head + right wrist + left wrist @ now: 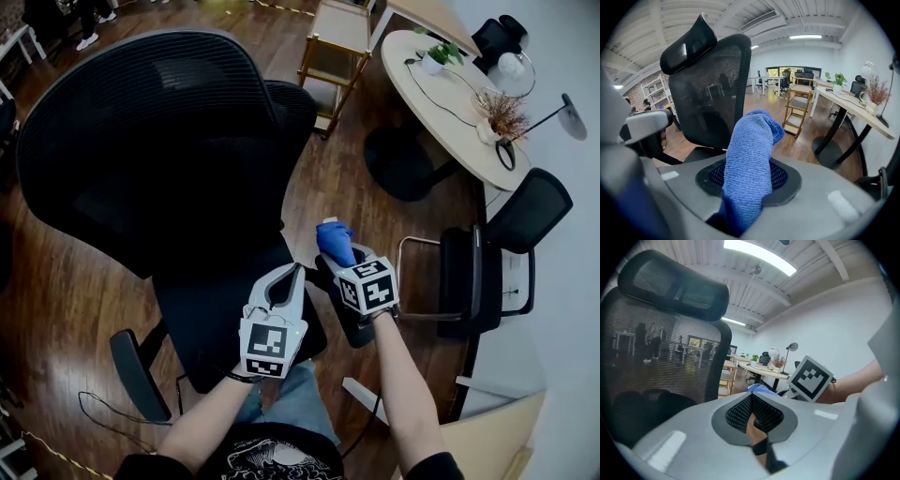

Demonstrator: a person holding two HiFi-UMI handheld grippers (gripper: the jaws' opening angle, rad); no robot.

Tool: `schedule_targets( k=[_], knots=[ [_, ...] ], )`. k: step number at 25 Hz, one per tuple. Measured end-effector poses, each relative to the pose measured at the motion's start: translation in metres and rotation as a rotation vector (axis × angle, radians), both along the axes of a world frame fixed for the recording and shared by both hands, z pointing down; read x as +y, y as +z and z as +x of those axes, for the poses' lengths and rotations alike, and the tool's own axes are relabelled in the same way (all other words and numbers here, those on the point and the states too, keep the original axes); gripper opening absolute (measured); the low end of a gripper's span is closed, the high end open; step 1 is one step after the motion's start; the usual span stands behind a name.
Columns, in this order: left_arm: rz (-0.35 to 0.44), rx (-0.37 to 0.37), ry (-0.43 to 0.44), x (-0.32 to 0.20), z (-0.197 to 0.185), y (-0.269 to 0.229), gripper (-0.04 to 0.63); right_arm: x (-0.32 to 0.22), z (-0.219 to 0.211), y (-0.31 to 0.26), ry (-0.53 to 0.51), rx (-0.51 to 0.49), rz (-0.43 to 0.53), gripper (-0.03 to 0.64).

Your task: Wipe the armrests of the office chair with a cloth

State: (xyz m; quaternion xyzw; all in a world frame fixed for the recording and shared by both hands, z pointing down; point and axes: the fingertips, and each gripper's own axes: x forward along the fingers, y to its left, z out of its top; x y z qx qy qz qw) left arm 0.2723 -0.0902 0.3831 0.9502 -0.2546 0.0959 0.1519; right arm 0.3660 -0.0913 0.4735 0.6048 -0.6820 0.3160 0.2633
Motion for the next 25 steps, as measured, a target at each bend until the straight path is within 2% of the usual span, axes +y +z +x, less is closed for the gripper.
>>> schedule_targets(
  k=[5, 10, 25],
  knots=[
    [-0.024, 0.003, -0.038, 0.007, 0.011, 0.003, 0.003, 0.027, -0.006, -0.005, -0.010, -0.035, 0.011, 0.141],
    [-0.030, 0.000, -0.027, 0.020, 0.019, 0.007, 0.003, 0.060, -0.004, -0.007, 0.034, -0.052, 0.036, 0.141],
    [-0.031, 0.005, 0.161, 0.081, 0.040, 0.012, 0.003, 0.162, -0.005, -0.010, 0.285, -0.057, 0.096, 0.141]
  ],
)
